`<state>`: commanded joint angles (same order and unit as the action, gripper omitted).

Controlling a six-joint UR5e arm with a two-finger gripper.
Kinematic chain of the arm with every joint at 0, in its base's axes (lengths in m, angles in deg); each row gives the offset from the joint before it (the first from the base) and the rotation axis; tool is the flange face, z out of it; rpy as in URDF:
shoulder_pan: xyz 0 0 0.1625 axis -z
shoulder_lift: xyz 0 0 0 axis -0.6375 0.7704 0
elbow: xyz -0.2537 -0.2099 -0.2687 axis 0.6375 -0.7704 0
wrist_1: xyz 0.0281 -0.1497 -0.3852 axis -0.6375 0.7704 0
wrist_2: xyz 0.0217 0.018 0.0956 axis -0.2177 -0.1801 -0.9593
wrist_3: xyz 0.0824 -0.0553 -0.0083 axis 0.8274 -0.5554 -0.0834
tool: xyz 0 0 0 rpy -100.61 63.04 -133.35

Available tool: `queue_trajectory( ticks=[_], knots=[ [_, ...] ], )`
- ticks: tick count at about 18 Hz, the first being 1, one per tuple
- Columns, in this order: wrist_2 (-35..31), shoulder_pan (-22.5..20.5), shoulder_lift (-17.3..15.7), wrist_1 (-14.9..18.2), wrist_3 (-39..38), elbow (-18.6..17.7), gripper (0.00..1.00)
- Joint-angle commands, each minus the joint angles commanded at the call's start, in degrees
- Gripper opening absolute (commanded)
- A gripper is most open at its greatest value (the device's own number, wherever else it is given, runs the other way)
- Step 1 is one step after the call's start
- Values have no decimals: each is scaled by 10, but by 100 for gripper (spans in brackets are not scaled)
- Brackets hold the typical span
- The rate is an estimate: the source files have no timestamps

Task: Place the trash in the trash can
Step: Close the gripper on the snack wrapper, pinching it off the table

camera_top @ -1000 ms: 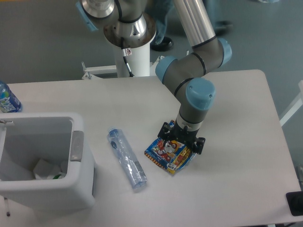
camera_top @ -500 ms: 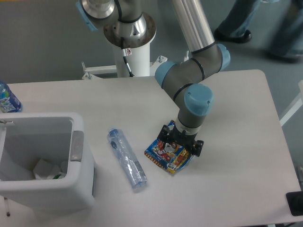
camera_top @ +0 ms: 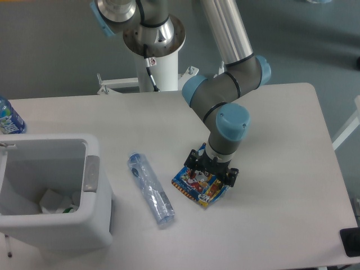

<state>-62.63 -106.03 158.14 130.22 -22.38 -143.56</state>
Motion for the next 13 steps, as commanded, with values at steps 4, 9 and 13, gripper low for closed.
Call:
queue_trajectory(
  ticks=[4, 9, 13],
  knots=[
    [0, 0, 1, -2, 0, -1, 100],
    [-1, 1, 4, -3, 0, -1, 100],
    [-19, 2, 9, -12, 0, -1, 100]
  ],
)
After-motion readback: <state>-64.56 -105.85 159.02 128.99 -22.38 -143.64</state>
